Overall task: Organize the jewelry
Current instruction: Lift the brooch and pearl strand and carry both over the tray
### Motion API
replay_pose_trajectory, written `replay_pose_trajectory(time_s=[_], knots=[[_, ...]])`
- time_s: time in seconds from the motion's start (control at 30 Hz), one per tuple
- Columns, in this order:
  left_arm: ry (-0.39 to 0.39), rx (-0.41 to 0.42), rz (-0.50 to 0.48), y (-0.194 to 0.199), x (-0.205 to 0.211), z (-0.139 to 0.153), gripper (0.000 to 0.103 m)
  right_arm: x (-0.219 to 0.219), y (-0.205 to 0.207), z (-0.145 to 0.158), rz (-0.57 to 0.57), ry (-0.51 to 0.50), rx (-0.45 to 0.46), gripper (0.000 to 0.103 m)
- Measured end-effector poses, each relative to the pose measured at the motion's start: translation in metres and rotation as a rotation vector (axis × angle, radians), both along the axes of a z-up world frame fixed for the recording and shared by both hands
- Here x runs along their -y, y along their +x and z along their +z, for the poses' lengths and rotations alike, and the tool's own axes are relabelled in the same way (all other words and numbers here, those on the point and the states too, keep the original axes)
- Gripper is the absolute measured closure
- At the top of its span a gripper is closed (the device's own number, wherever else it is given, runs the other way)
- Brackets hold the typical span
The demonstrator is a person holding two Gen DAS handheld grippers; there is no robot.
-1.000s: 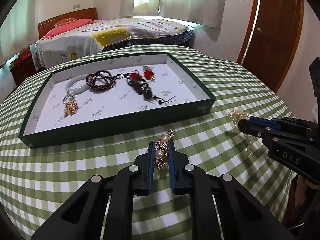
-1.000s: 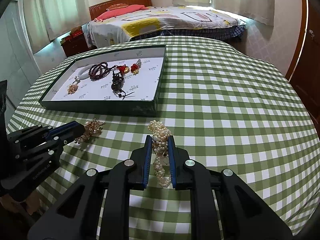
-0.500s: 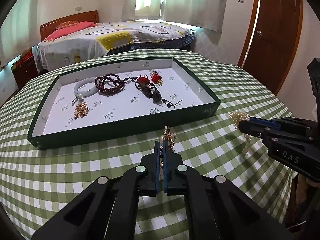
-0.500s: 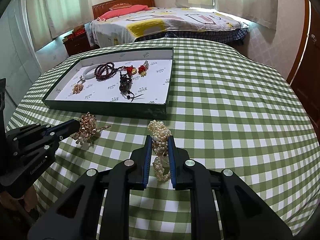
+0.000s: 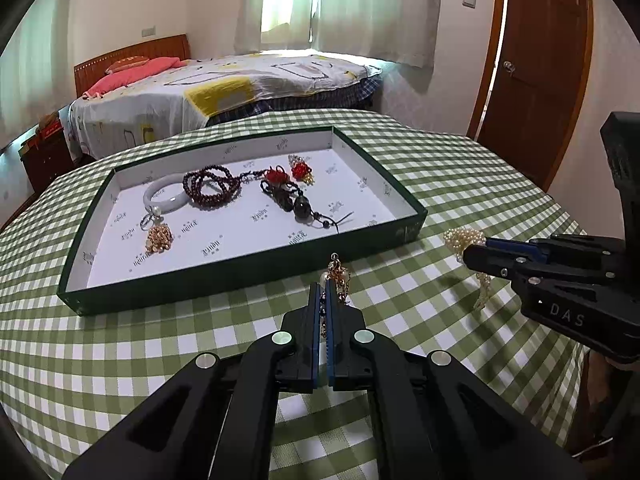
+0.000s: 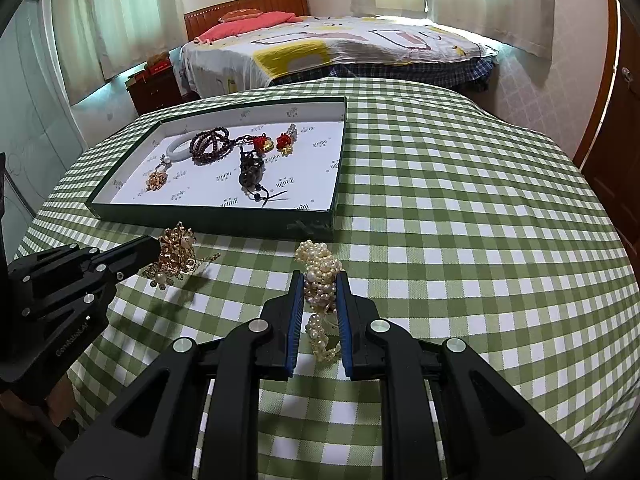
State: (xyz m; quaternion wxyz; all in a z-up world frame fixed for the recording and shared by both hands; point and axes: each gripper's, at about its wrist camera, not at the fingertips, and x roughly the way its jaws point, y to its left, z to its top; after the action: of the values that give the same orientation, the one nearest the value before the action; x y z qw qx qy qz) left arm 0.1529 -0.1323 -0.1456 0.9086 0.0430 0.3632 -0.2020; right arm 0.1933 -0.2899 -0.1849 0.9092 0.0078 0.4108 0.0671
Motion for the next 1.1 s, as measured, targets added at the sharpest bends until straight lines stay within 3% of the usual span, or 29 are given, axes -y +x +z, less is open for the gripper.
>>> replay_pose_trajectory(time_s=[0.73, 1.1], knots=[[-0.082, 0.111, 0.121, 0.009, -0.045, 0.057, 0.101, -0.03, 0.003, 0.051, 0.045, 0.04, 0.125, 0.087], [-0.138, 0.222, 0.198, 0.039, -0.073, 0.093, 0.101, -0.073, 0.04, 0.1, 0.101, 0.105, 0.293, 0.087]])
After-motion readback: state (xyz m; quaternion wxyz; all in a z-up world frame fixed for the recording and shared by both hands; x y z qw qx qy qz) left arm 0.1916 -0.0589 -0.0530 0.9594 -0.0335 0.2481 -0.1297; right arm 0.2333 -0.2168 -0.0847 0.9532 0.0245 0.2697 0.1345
